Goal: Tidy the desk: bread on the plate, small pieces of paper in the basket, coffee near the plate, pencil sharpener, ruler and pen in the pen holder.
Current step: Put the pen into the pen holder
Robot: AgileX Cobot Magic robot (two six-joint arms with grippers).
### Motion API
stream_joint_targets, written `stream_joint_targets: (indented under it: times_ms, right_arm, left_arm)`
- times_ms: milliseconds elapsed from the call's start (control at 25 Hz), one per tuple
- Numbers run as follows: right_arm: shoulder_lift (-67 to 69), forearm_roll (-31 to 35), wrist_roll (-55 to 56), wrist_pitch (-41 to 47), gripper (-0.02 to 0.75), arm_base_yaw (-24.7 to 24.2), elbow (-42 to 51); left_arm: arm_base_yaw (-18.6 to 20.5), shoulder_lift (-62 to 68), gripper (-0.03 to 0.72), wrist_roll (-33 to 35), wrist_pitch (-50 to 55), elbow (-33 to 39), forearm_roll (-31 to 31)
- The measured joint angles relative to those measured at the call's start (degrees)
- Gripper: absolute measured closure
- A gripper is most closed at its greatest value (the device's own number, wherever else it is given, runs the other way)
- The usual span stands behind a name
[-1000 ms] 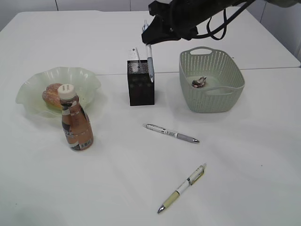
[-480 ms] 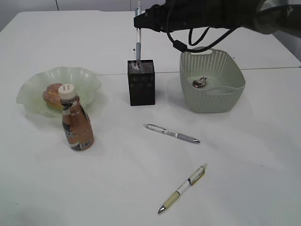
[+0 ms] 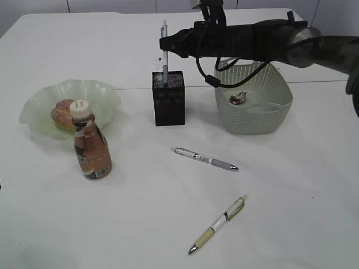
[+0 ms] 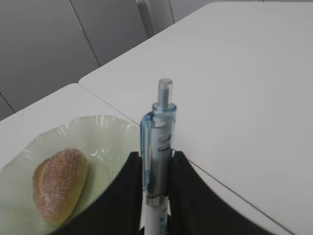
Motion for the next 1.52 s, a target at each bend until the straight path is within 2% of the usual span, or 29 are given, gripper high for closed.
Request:
stream_joint_targets:
  times_ms: [160,400,680,800,920,1040,1080,1280,1360,1520]
  right_arm:
    - [0.8,4.1,-3.6,0.0,0.633,0.0,0.0]
    - [1.8,4.1,-4.2,0.2,0.605,0.0,0.0]
    - [1.8,4.1,-4.2,2.1,0.456,0.0,-0.1]
    - [1.6,2.6,-3.8,2.1,0.436,0.0,-0.1]
    - [-0.1,-1.7,2.1,0.6,0.431,0.0,-0.1]
    - [-3.5,-9.9,17.6,-0.3,0.428,0.0,-0.1]
    - [-5.0,-14.7,23.6,-0.2,0.428,0.0,-0.1]
    - [-11.6,-45.2,47.6,6.4,0.427,1.7,-0.1]
    - [-13.1,-53.0,51.8,9.5,0.426,2.8,-0.1]
    - [-15.3,-62.9,54.0,16.2,0.426,4.5,-0.1]
  left_arm:
    - [0.0,0.0,0.411,0.0,0.0,0.0,-0.5]
    - [0.0,0.0,0.411,0.0,0.1,0.0,-0.7]
    - [0.0,0.0,0.411,0.0,0.1,0.0,-0.9]
    - [0.0,0.0,0.411,0.0,0.3,0.0,-1.0]
    - [0.0,0.0,0.411,0.0,0.4,0.0,-1.0]
    - [0.0,0.0,0.411,0.0,0.4,0.0,-1.0]
    - [0.0,0.0,0.411,0.0,0.4,0.0,-1.0]
    - [0.0,0.0,0.411,0.0,0.0,0.0,-1.0]
    - [0.0,0.0,0.411,0.0,-0.4,0.0,-1.0]
    - [0.0,0.0,0.411,0.0,-1.2,0.0,-1.1]
